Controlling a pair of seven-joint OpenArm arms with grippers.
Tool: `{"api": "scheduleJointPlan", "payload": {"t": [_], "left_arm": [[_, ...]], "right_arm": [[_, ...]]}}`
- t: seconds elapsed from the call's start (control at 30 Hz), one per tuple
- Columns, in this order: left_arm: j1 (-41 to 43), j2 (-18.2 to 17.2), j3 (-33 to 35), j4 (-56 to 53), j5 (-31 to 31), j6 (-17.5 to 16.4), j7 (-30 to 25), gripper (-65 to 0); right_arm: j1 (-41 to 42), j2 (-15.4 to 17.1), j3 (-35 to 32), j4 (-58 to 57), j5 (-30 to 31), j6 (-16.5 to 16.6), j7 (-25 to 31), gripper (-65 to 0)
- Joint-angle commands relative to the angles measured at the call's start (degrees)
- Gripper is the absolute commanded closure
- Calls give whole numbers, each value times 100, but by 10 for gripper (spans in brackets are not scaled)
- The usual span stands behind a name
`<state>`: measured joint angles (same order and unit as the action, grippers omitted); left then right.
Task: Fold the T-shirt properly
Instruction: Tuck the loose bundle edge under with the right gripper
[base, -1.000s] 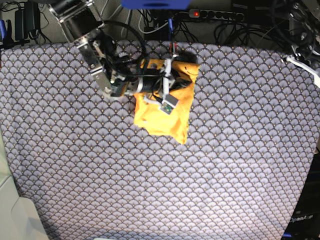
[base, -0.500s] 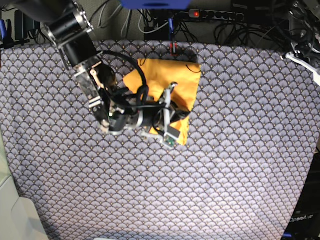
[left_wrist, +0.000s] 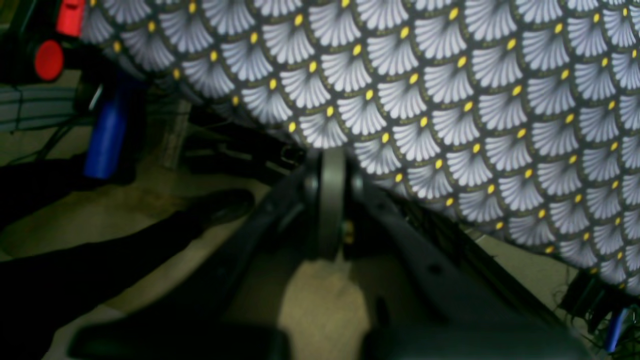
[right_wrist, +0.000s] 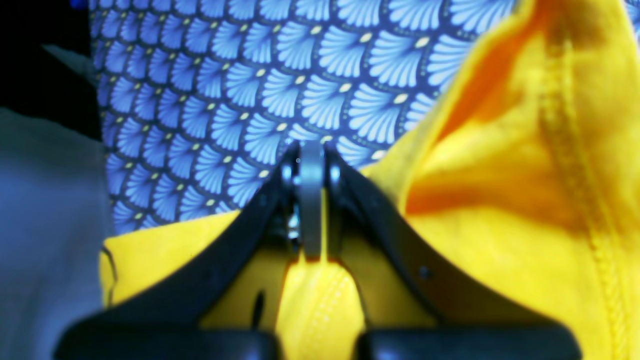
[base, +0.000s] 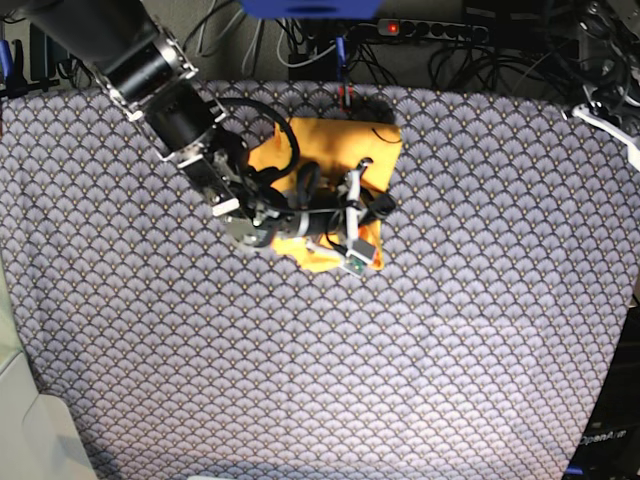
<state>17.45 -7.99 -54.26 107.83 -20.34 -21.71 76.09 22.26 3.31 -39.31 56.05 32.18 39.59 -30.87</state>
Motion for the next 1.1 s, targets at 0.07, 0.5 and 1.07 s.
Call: {"api": "scheduleJointPlan", "payload": {"t": [0.07, 0.5, 1.07], "left_arm": [[0, -120, -11, 105, 174, -22, -62, 0], [-44, -164, -11, 105, 359, -22, -80, 0], [9, -155, -11, 96, 359, -22, -97, 0]], "right_arm": [[205, -37, -153, -177, 83, 41, 287, 0], [266, 78, -284, 1291, 91, 41, -732, 0], [776, -1, 832, 430, 83, 41, -574, 0]]}}
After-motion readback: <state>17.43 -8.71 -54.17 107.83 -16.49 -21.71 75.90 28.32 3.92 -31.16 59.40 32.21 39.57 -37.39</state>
